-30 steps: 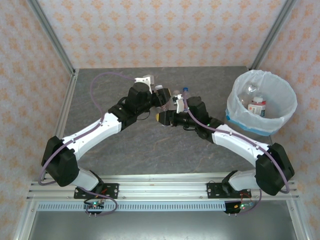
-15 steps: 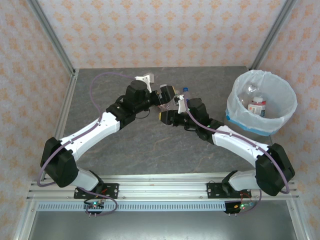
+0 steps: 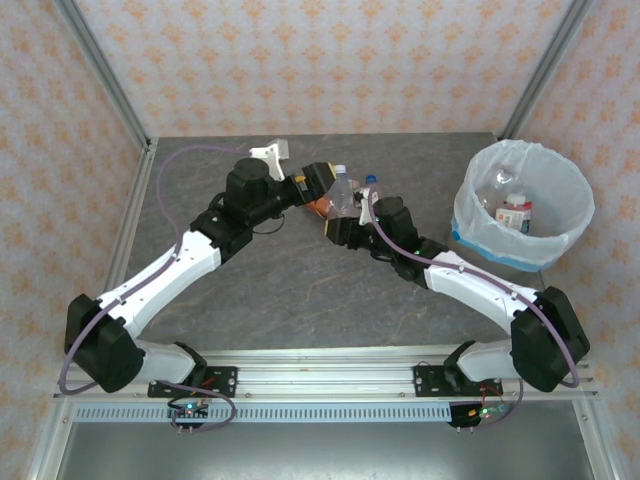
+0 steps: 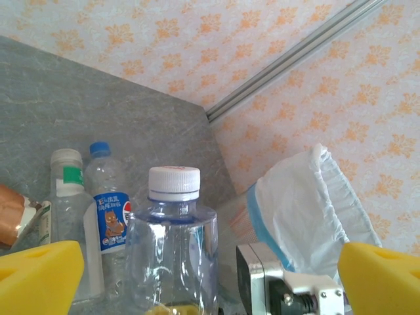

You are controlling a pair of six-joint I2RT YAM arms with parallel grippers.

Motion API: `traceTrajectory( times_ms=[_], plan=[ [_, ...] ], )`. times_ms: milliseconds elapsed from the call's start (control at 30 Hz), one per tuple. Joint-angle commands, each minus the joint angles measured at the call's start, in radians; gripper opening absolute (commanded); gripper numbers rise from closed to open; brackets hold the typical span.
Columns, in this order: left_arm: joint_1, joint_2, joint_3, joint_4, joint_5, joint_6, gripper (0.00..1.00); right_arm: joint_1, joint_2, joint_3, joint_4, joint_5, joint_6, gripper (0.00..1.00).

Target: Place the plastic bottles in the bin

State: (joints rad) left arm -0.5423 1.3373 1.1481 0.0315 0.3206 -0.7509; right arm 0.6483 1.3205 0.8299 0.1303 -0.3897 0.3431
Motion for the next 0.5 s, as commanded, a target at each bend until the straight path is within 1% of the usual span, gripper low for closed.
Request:
traceTrajectory(
  times_ms=[0,100,167,200,267,367,467],
  plan=[
    [0.010,-0.044,-0.037,0.018,-0.081,0.050,1.00,-0.001,-0.052,-0.014,0.011,0.097,-0.032,0.36],
    [0.013,-0.058,-0.055,-0.039,-0.222,0.055,1.00,-0.002,-0.097,-0.031,0.019,0.176,-0.038,0.36],
    [0.018,-0.066,-0.089,-0.033,-0.268,0.045,1.00,0.000,-0.129,-0.024,-0.009,0.209,-0.062,0.36],
    [0.019,-0.070,-0.103,-0.024,-0.275,0.041,1.00,-0.001,-0.130,-0.022,-0.021,0.221,-0.072,0.36],
    [0.022,-0.068,-0.121,-0.015,-0.280,0.045,1.00,-0.001,-0.184,-0.011,-0.053,0.249,-0.100,0.36],
    [0.023,-0.051,-0.117,-0.043,-0.290,0.053,1.00,-0.008,-0.223,0.028,-0.136,0.283,-0.126,0.36],
    [0.024,-0.032,-0.113,-0.068,-0.302,0.052,1.00,-0.025,-0.254,0.065,-0.200,0.291,-0.135,0.36]
  ],
)
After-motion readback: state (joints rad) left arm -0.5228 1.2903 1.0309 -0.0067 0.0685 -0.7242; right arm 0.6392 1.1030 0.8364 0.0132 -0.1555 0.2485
